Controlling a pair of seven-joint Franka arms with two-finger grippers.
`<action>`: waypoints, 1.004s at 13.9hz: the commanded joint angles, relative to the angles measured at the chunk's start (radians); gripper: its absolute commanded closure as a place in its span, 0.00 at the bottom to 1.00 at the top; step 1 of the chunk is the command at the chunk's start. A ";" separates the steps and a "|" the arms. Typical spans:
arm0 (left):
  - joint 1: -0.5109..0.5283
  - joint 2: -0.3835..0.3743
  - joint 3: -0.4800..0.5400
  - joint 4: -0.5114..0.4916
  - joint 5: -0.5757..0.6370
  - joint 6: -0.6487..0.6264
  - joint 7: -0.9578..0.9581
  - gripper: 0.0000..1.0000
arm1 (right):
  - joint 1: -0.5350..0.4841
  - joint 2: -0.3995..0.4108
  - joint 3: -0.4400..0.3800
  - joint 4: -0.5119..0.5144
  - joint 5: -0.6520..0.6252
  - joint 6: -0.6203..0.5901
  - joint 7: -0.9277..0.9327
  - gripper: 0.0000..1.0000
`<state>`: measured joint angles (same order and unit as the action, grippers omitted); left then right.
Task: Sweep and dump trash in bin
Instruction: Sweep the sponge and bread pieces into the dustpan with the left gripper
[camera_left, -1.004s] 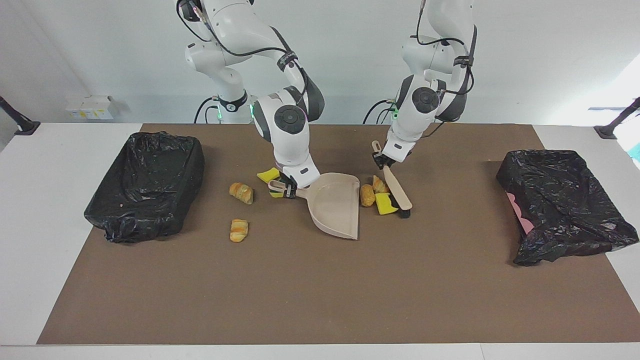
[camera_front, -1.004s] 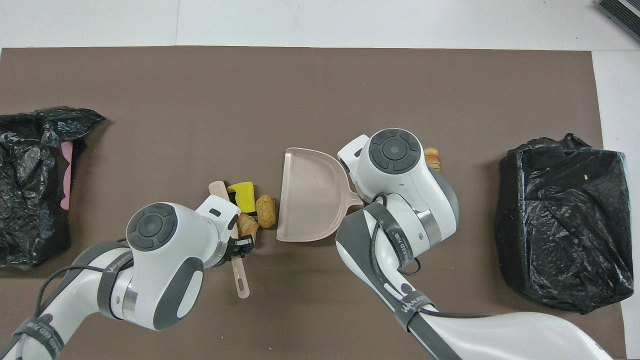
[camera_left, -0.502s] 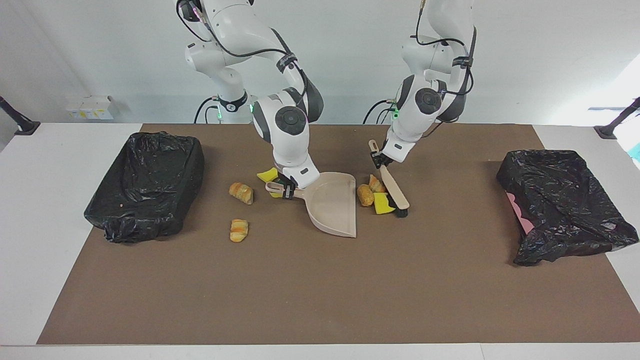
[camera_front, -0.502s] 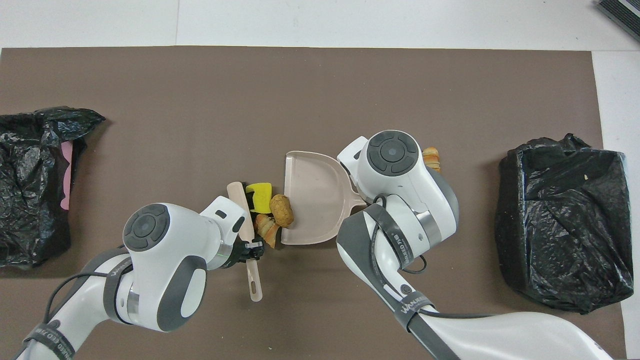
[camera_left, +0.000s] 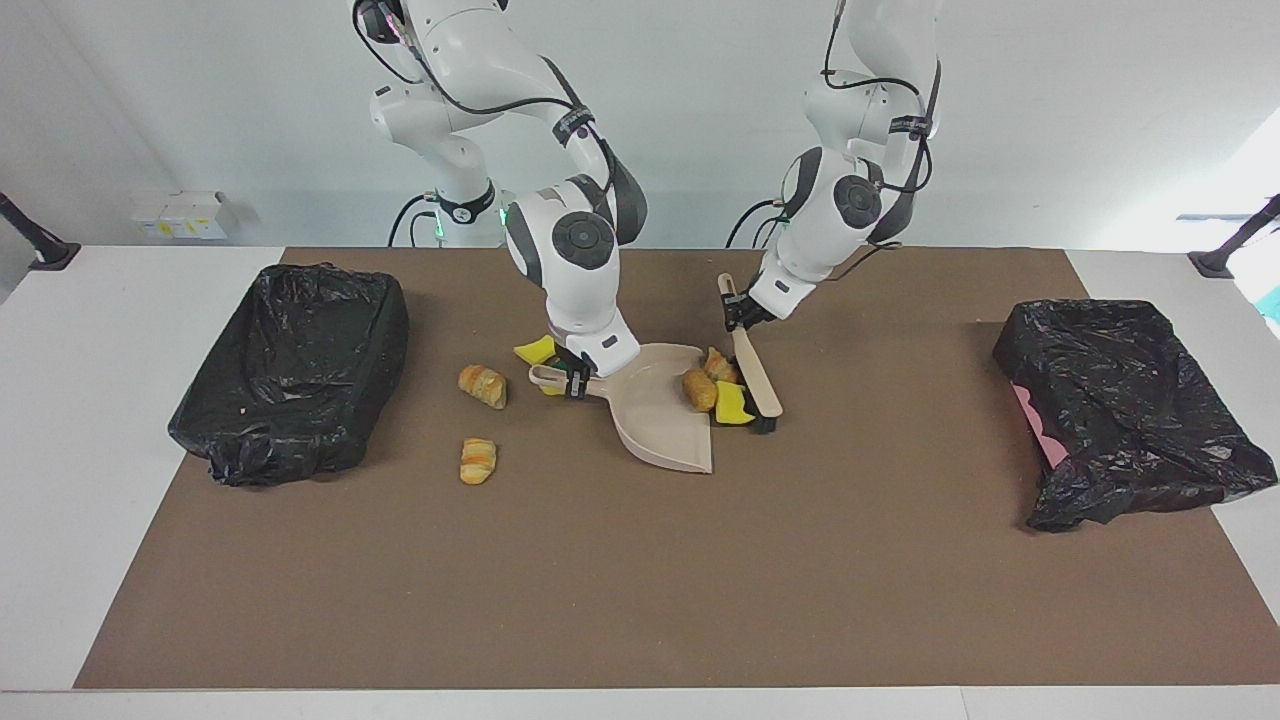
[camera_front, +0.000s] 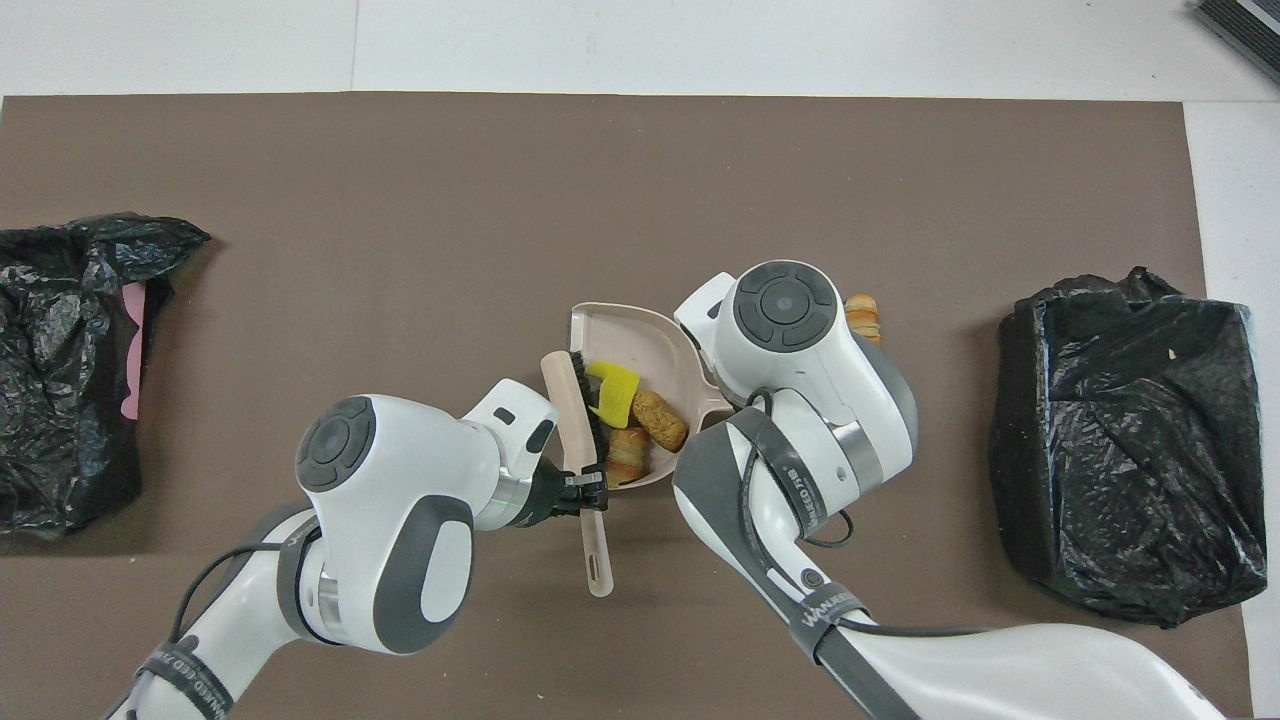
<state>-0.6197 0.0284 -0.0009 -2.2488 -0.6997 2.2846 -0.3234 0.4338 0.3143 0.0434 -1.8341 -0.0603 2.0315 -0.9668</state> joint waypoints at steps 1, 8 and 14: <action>0.000 0.027 0.007 0.040 -0.053 0.009 0.018 1.00 | -0.014 -0.003 0.007 -0.010 -0.021 -0.007 -0.036 1.00; 0.032 -0.059 0.021 -0.017 0.112 -0.034 -0.084 1.00 | -0.015 -0.004 0.007 -0.010 -0.023 -0.011 -0.036 1.00; -0.020 -0.102 0.012 -0.029 0.486 -0.189 -0.382 1.00 | -0.015 -0.003 0.007 -0.008 -0.023 -0.014 -0.052 1.00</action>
<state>-0.6014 -0.0196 0.0070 -2.2455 -0.2980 2.1469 -0.6144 0.4338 0.3143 0.0434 -1.8341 -0.0612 2.0315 -0.9722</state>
